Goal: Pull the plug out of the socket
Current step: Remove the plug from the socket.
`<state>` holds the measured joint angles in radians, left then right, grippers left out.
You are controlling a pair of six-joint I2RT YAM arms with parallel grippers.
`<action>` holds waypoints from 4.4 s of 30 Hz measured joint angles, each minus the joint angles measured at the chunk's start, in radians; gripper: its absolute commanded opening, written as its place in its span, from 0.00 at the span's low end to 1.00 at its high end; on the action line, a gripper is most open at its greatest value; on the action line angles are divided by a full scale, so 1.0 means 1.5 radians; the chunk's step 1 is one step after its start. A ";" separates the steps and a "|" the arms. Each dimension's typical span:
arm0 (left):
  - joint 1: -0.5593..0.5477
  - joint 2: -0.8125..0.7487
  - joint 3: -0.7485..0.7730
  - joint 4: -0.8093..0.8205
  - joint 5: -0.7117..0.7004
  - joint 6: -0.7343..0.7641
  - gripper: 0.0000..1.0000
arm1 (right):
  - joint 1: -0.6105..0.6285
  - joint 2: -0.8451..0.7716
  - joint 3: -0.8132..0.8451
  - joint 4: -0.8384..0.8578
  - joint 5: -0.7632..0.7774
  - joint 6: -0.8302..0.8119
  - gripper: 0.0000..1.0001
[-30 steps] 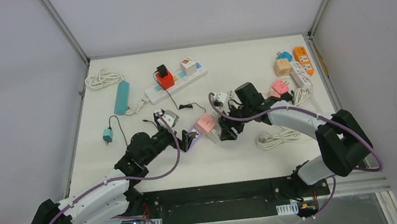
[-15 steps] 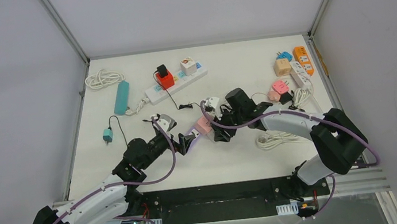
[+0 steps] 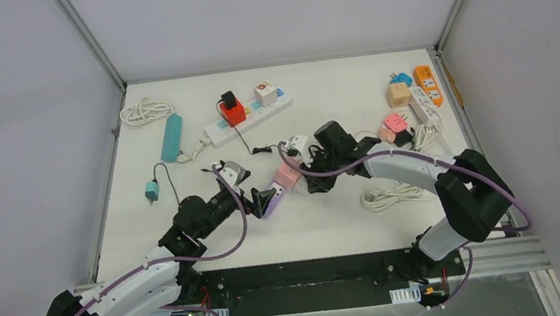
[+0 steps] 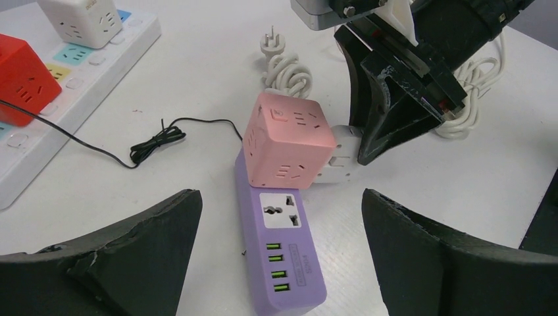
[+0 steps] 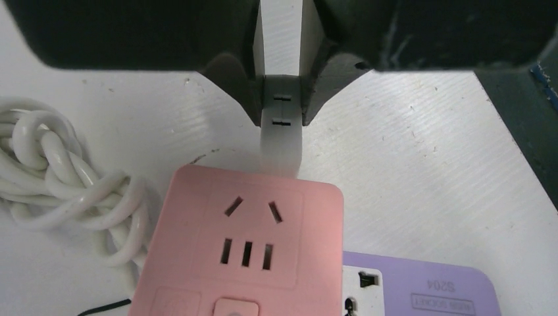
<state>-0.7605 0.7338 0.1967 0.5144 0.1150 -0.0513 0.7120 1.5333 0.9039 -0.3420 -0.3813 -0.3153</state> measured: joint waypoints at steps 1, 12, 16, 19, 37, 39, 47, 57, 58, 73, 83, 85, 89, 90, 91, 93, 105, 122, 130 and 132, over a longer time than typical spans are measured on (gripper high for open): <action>0.000 0.000 0.000 0.002 0.002 0.000 0.95 | -0.005 -0.004 0.003 -0.010 0.001 -0.006 0.05; 0.000 0.090 0.007 0.063 0.122 0.080 0.99 | -0.076 -0.019 0.068 -0.183 -0.011 -0.174 0.03; 0.000 0.193 0.038 0.102 0.194 0.130 0.99 | -0.075 -0.020 0.083 -0.235 -0.003 -0.266 0.02; 0.001 0.282 0.066 0.151 0.241 0.149 0.99 | -0.075 -0.030 0.076 -0.264 0.005 -0.335 0.00; 0.059 0.603 0.148 0.471 0.451 0.151 0.99 | -0.110 -0.087 0.006 -0.266 -0.037 -0.529 0.00; 0.063 0.621 0.160 0.487 0.453 0.150 0.99 | -0.110 -0.087 0.003 -0.264 -0.039 -0.537 0.00; 0.072 0.709 0.202 0.541 0.507 0.136 0.98 | -0.111 -0.087 -0.001 -0.261 -0.049 -0.559 0.00; 0.072 0.776 0.279 0.561 0.622 0.095 0.82 | -0.111 -0.087 -0.002 -0.257 -0.053 -0.561 0.00; 0.072 0.784 0.284 0.561 0.629 0.093 0.82 | -0.111 -0.087 -0.002 -0.256 -0.053 -0.560 0.00; 0.076 0.817 0.298 0.563 0.663 0.058 0.40 | -0.111 -0.087 -0.002 -0.256 -0.053 -0.548 0.17; 0.074 0.826 0.303 0.566 0.658 0.043 0.00 | -0.112 -0.086 -0.002 -0.221 -0.071 -0.502 0.70; 0.074 0.824 0.293 0.571 0.650 0.046 0.00 | -0.117 -0.087 -0.004 -0.210 -0.081 -0.495 0.74; 0.074 0.805 0.258 0.580 0.617 0.059 0.00 | -0.152 -0.095 -0.017 -0.201 -0.117 -0.488 0.75; 0.074 0.802 0.253 0.581 0.611 0.061 0.00 | -0.164 -0.097 -0.019 -0.201 -0.129 -0.487 0.75; 0.074 0.798 0.248 0.581 0.605 0.061 0.00 | -0.174 -0.097 -0.020 -0.203 -0.141 -0.488 0.74; 0.074 0.794 0.242 0.582 0.597 0.062 0.00 | -0.190 -0.097 -0.021 -0.204 -0.163 -0.492 0.74; 0.070 0.793 0.239 0.586 0.587 0.066 0.00 | -0.199 -0.066 -0.050 -0.185 -0.223 -0.542 0.69; 0.070 0.793 0.239 0.586 0.588 0.068 0.00 | -0.199 -0.047 -0.057 -0.162 -0.208 -0.568 0.01; 0.067 0.793 0.239 0.589 0.589 0.068 0.00 | -0.197 -0.066 -0.057 -0.184 -0.194 -0.574 0.00; 0.065 0.793 0.241 0.591 0.590 0.069 0.00 | -0.196 -0.078 -0.057 -0.194 -0.184 -0.575 0.00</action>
<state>-0.6628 1.9236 0.5587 1.4006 1.0000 0.0517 0.4175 1.4158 0.8188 -0.6327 -0.6579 -1.1778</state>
